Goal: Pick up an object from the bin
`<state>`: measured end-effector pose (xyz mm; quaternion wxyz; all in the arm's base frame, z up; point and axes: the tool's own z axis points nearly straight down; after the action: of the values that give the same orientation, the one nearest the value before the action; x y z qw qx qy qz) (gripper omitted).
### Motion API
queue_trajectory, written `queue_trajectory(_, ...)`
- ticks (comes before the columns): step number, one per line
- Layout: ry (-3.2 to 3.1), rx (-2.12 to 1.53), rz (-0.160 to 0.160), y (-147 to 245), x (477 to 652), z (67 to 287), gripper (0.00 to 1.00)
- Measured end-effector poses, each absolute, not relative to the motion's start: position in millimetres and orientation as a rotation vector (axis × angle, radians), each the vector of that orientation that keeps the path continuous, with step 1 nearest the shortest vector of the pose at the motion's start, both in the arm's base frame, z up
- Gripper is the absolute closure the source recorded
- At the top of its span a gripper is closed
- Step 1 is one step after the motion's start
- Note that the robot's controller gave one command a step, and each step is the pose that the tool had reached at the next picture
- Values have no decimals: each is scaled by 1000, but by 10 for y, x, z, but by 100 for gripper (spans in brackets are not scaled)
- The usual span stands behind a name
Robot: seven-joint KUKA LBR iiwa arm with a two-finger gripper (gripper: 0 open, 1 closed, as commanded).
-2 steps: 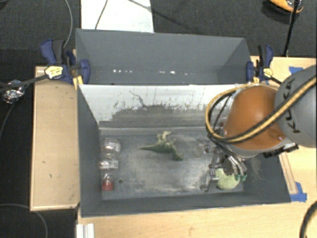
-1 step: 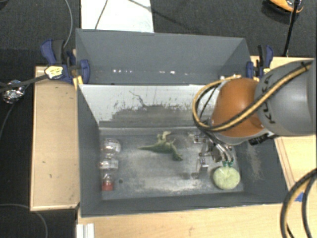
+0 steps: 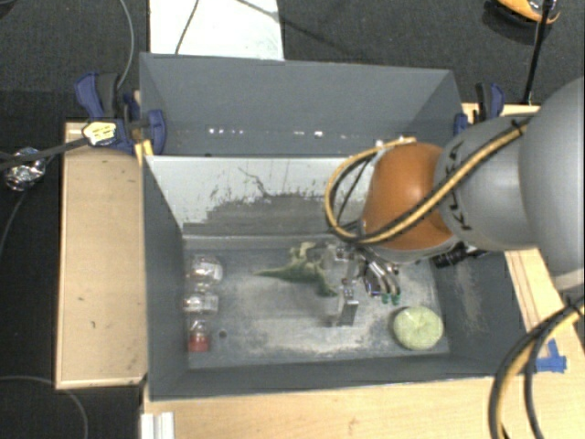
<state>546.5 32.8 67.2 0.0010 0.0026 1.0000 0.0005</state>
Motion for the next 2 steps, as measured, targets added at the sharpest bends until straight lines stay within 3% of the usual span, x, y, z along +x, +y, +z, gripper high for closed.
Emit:
queue_trajectory(1, 3133, -75, 2, 413, 5744, 707, 0)
queue_trajectory(2, 3131, 139, 3, 618, 5940, 715, 100)
